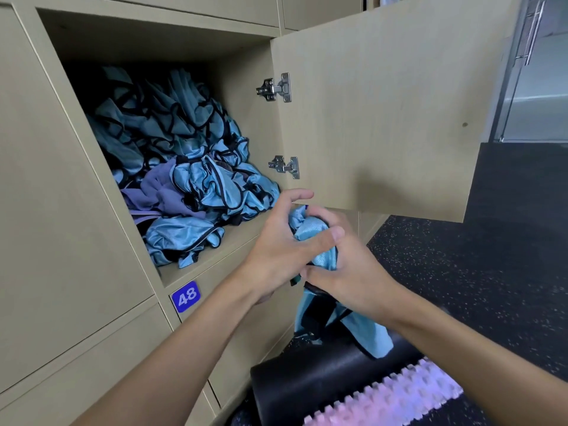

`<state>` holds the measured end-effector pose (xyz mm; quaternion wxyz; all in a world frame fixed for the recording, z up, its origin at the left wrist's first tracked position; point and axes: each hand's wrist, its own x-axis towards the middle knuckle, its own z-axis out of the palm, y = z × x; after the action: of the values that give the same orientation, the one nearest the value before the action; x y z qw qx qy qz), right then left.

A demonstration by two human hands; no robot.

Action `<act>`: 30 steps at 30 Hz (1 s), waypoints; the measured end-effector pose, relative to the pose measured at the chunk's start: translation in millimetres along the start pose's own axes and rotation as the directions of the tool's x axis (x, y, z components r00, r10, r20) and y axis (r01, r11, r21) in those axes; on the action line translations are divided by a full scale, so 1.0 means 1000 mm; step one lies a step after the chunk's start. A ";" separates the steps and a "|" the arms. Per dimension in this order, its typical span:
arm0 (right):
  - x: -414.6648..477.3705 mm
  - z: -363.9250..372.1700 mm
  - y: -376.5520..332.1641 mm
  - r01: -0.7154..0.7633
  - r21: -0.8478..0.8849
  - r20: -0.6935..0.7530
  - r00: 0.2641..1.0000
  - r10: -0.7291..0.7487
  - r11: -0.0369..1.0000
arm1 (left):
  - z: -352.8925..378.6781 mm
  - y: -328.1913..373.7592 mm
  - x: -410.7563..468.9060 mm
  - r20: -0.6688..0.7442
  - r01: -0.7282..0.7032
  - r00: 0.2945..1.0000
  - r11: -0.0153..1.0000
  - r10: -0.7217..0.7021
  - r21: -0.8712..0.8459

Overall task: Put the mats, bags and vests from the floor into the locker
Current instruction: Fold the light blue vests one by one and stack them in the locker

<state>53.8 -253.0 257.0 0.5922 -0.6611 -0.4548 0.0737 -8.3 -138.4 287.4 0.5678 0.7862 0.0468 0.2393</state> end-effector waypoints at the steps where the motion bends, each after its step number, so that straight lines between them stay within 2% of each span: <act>1: 0.001 -0.001 0.001 -0.021 0.039 0.022 1.000 0.020 0.999 | -0.001 -0.001 0.000 -0.018 0.012 1.000 0.999 -0.013 -0.036; 3: 0.001 -0.002 0.000 -0.016 0.107 0.023 1.000 0.014 0.994 | -0.001 0.000 0.000 -0.098 -0.001 0.995 0.997 -0.006 -0.071; 6: -0.003 0.011 -0.003 0.031 0.141 -0.113 0.993 -0.015 0.989 | 0.005 0.003 0.002 -0.190 -0.051 0.981 0.997 0.039 -0.062; 9: -0.005 0.024 0.003 0.089 0.058 -0.274 0.959 -0.070 0.994 | 0.010 0.003 0.005 -0.249 -0.103 0.965 0.994 0.089 -0.043; 11: -0.001 0.020 0.006 0.048 0.019 -0.338 0.940 -0.039 0.999 | 0.003 0.007 0.013 -0.351 -0.116 0.934 0.986 0.067 -0.119; 12: 0.002 0.016 0.006 -0.012 0.039 -0.309 0.951 0.024 0.999 | -0.002 0.009 0.018 -0.405 -0.128 0.913 0.975 0.044 -0.184; 14: 0.011 0.012 0.007 -0.136 0.174 -0.132 0.978 0.160 0.975 | -0.009 0.013 0.030 -0.456 -0.157 0.890 0.938 -0.001 -0.309; 16: 0.020 0.015 0.011 -0.157 0.301 -0.004 0.986 0.166 0.941 | -0.004 0.013 0.041 -0.451 -0.151 0.892 0.916 -0.036 -0.372; 18: 0.031 0.018 0.016 -0.149 0.297 -0.015 0.987 0.160 0.943 | 0.000 0.009 0.050 -0.450 -0.154 0.893 0.923 -0.023 -0.353; 19: 0.036 0.017 0.019 -0.166 0.285 -0.046 0.982 0.186 0.944 | -0.004 0.005 0.054 -0.470 -0.184 0.882 0.942 0.034 -0.279; 20: 0.041 0.013 0.022 -0.190 0.281 -0.078 0.972 0.220 0.940 | -0.012 0.000 0.059 -0.489 -0.225 0.860 0.968 0.144 -0.111; 21: 0.046 0.007 0.027 -0.214 0.283 -0.107 0.961 0.253 0.935 | -0.022 -0.004 0.063 -0.465 -0.258 0.836 0.957 0.290 0.132; 22: 0.050 -0.001 0.031 -0.230 0.293 -0.124 0.953 0.275 0.928 | -0.032 -0.010 0.067 -0.391 -0.275 0.823 0.891 0.412 0.361; 23: 0.054 -0.009 0.034 -0.235 0.311 -0.124 0.951 0.285 0.921 | -0.040 -0.016 0.071 -0.310 -0.270 0.825 0.812 0.473 0.518; 24: 0.056 -0.016 0.035 -0.223 0.332 -0.116 0.955 0.274 0.917 | -0.046 -0.022 0.073 -0.248 -0.261 0.840 0.760 0.483 0.596; 27: 0.062 -0.024 0.039 -0.098 0.318 -0.148 0.977 0.152 0.943 | -0.047 -0.036 0.082 -0.147 -0.252 0.885 0.720 0.442 0.647; 29: 0.069 -0.020 0.042 0.003 0.213 -0.212 0.976 0.043 0.977 | -0.041 -0.040 0.089 -0.103 -0.272 0.902 0.736 0.420 0.619; 30: 0.072 -0.017 0.045 0.038 0.145 -0.235 0.972 -0.003 0.989 | -0.036 -0.041 0.092 -0.098 -0.275 0.913 0.777 0.395 0.567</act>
<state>129.2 -210.4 255.9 0.6899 -0.6146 -0.3817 0.0227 65.5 -60.3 288.2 0.2621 0.8795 0.0310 0.3961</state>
